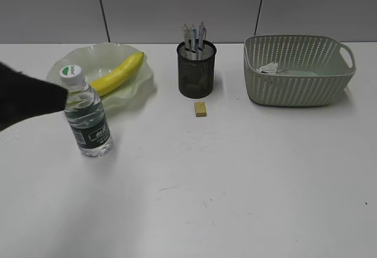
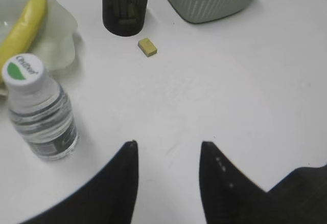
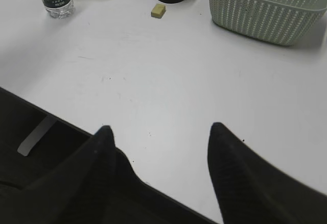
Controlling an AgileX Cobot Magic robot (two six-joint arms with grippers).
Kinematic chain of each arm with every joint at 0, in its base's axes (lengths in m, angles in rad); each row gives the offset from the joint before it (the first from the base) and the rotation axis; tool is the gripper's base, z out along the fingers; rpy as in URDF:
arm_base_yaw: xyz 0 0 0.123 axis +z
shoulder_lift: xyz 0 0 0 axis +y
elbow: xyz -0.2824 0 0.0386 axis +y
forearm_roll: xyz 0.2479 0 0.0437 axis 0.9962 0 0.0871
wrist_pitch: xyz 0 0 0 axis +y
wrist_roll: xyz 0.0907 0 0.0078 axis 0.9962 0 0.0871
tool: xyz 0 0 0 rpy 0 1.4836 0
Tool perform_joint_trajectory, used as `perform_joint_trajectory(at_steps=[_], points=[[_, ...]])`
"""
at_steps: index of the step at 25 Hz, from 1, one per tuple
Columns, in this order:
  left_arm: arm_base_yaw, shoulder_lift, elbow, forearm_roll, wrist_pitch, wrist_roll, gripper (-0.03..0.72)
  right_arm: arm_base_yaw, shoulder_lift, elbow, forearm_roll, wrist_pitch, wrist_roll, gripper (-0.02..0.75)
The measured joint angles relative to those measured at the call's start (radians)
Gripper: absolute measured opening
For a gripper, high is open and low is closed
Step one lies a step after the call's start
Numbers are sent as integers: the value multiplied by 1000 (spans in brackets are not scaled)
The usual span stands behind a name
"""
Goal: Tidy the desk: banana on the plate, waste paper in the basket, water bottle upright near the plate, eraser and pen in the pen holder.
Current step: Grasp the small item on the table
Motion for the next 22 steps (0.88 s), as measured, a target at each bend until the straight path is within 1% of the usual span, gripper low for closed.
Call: perform_joint_trajectory(at_steps=[2,5,8,10,12,18,20,22], points=[[0,115,-70,-4,-5,0,300,0,0,0,-1,0,0,463],[-22,284,-184,-4,-14,0,300,0,0,0,-1,0,0,458],[-72,429,-290,-1,-22,0,300,0,0,0,-5,0,-12,442],[-107,516,-358,0,-24,0,300,0,0,0,-14,0,-54,428],[-131,607,-416,1,-35,0,300,0,0,0,-21,0,-71,418],[-140,847,-594,2,-57,0,302,0,0,0,-24,0,-77,402],[-140,918,-661,1,-43,0,316,0,0,0,-24,0,-78,402],[-140,991,-731,1,-20,-16,349,0,0,0,-24,0,-79,402]])
